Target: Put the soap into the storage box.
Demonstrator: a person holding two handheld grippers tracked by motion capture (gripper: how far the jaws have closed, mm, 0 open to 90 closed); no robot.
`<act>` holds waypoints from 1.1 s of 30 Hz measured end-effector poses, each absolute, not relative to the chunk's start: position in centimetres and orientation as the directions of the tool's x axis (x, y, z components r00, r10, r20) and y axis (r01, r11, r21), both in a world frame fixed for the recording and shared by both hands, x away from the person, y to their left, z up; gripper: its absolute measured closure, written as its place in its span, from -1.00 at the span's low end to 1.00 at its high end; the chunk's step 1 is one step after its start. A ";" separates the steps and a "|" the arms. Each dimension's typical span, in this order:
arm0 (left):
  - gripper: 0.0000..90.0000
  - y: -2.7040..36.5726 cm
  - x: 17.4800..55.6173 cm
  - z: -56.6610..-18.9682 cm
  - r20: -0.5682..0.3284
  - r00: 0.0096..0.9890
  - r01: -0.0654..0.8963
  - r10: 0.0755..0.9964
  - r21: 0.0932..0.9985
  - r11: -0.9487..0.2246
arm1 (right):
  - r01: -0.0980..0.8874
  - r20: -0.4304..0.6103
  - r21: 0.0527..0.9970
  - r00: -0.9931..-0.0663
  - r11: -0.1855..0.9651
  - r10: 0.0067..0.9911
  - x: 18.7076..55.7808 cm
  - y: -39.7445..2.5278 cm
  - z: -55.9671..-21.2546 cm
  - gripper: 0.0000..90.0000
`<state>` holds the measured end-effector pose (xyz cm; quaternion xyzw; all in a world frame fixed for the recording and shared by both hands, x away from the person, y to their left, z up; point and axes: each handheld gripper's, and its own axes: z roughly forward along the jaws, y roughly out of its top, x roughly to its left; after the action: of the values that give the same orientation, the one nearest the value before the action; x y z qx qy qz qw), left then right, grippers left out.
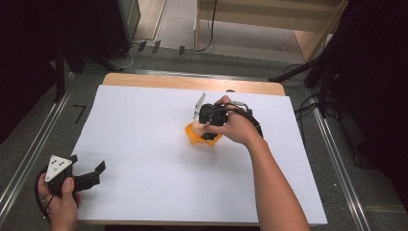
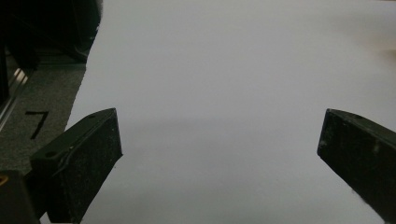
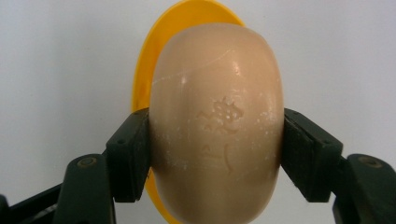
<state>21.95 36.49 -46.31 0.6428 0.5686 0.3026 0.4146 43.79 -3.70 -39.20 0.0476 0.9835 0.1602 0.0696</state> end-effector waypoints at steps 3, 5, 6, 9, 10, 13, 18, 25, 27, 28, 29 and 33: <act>-1.00 36.5 21.9 -46.3 -0.079 0.172 0.479 0.982 0.878 -0.014 | 0.076 -0.111 0.308 -0.987 0.948 0.115 43.9 -3.6 -39.4 -0.27; -1.00 36.5 21.9 -46.3 -0.080 0.172 0.479 0.982 0.878 -0.013 | 0.076 -0.109 0.309 -0.987 0.948 0.115 43.9 -3.6 -39.5 -0.27; -1.00 36.5 21.9 -46.3 -0.083 0.170 0.478 0.982 0.878 -0.008 | 0.095 -0.095 0.304 -0.987 0.948 0.129 43.9 -3.6 -39.5 -0.27; -1.00 36.5 21.9 -46.3 -0.084 0.170 0.479 0.982 0.878 -0.008 | 0.087 -0.098 0.309 -0.988 0.947 0.123 44.1 -3.6 -39.5 -0.27; -1.00 36.5 22.0 -46.3 -0.085 0.172 0.480 0.981 0.877 -0.008 | 0.090 -0.096 0.306 -0.987 0.948 0.125 44.1 -3.6 -39.5 -0.27; -1.00 36.5 22.0 -46.3 -0.088 0.171 0.479 0.981 0.878 -0.005 | 0.093 -0.086 0.310 -0.988 0.946 0.125 44.1 -3.6 -39.5 -0.27; -1.00 36.6 22.0 -46.3 -0.089 0.172 0.481 0.981 0.877 -0.005 | 0.082 -0.086 0.306 -0.990 0.948 0.113 44.1 -3.7 -39.4 -0.27; -1.00 36.5 22.0 -46.3 -0.088 0.169 0.482 0.982 0.876 -0.004 | 0.086 -0.073 0.309 -0.991 0.947 0.114 44.1 -4.0 -39.0 -0.27; -1.00 36.5 22.0 -46.3 -0.088 0.170 0.482 0.982 0.876 -0.005 | 0.086 -0.073 0.303 -0.991 0.949 0.113 44.0 -4.0 -38.9 -0.27; -1.00 36.5 22.0 -46.3 -0.089 0.171 0.481 0.981 0.877 -0.005 | 0.089 -0.073 0.306 -0.991 0.948 0.116 44.0 -3.9 -38.9 -0.27; -1.00 36.5 22.0 -46.3 -0.089 0.170 0.481 0.981 0.877 -0.004 | 0.089 -0.073 0.306 -0.991 0.948 0.116 44.0 -3.9 -38.9 -0.27; -1.00 36.6 22.0 -46.3 -0.091 0.170 0.479 0.981 0.878 -0.002 | 0.083 -0.078 0.300 -0.991 0.950 0.111 44.0 -3.8 -38.8 -0.27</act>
<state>21.99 36.57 -46.33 0.6407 0.5696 0.3006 0.4180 43.99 -3.76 -38.81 0.0493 0.9864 0.1498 0.0471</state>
